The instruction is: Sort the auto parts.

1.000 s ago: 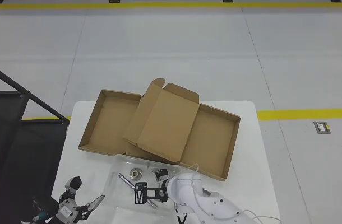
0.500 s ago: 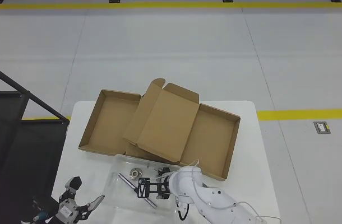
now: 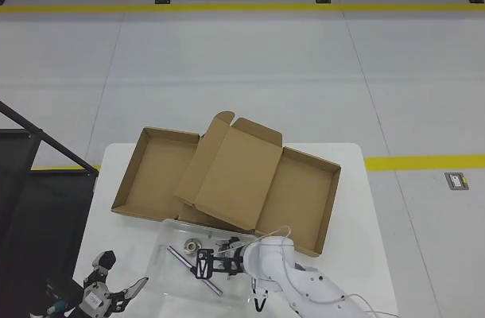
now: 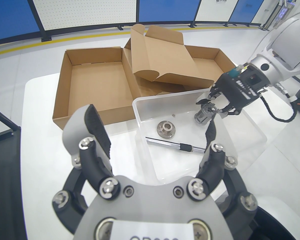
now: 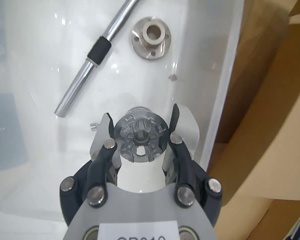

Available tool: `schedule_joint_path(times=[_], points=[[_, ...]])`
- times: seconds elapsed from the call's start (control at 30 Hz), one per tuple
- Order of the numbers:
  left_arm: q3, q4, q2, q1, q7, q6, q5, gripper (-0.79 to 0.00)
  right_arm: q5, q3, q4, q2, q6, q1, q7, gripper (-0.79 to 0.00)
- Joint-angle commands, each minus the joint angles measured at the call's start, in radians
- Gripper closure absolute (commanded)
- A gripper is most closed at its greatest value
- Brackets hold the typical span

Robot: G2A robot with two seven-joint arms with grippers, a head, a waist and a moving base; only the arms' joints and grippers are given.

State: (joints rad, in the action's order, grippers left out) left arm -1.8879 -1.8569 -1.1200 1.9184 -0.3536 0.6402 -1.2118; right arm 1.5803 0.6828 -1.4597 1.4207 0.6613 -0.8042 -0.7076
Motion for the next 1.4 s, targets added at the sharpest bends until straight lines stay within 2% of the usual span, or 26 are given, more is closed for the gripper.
schedule_joint_path(times=[0.0, 0.17, 0.27, 0.7, 0.9, 1.0, 1.1, 1.37], points=[[0.0, 0.0, 0.0, 0.0, 0.0, 0.0, 0.0, -0.785, 0.025, 0.023, -0.08, -0.014, 0.015, -0.036, 0.011, 0.0], [0.0, 0.0, 0.0, 0.0, 0.0, 0.0, 0.0, -0.785, 0.111, 0.111, -0.33, -0.059, 0.035, -0.155, 0.096, 0.0], [0.0, 0.0, 0.0, 0.0, 0.0, 0.0, 0.0, -0.785, 0.176, 0.188, -0.501, -0.086, -0.02, -0.253, 0.257, 0.0], [0.0, 0.0, 0.0, 0.0, 0.0, 0.0, 0.0, -0.785, 0.179, 0.188, -0.499, -0.086, -0.024, -0.255, 0.257, 0.0], [0.0, 0.0, 0.0, 0.0, 0.0, 0.0, 0.0, -0.785, 0.103, 0.22, -0.449, -0.072, -0.158, -0.23, 0.321, 0.0], [0.0, 0.0, 0.0, 0.0, 0.0, 0.0, 0.0, -0.785, -0.004, 0.283, -0.424, -0.07, -0.19, -0.208, 0.452, 0.0], [0.0, 0.0, 0.0, 0.0, 0.0, 0.0, 0.0, -0.785, -0.107, 0.365, -0.403, -0.076, -0.159, -0.205, 0.626, 0.0], [0.0, 0.0, 0.0, 0.0, 0.0, 0.0, 0.0, -0.785, -0.249, 0.515, -0.324, -0.098, 0.036, -0.207, 0.974, 0.0]])
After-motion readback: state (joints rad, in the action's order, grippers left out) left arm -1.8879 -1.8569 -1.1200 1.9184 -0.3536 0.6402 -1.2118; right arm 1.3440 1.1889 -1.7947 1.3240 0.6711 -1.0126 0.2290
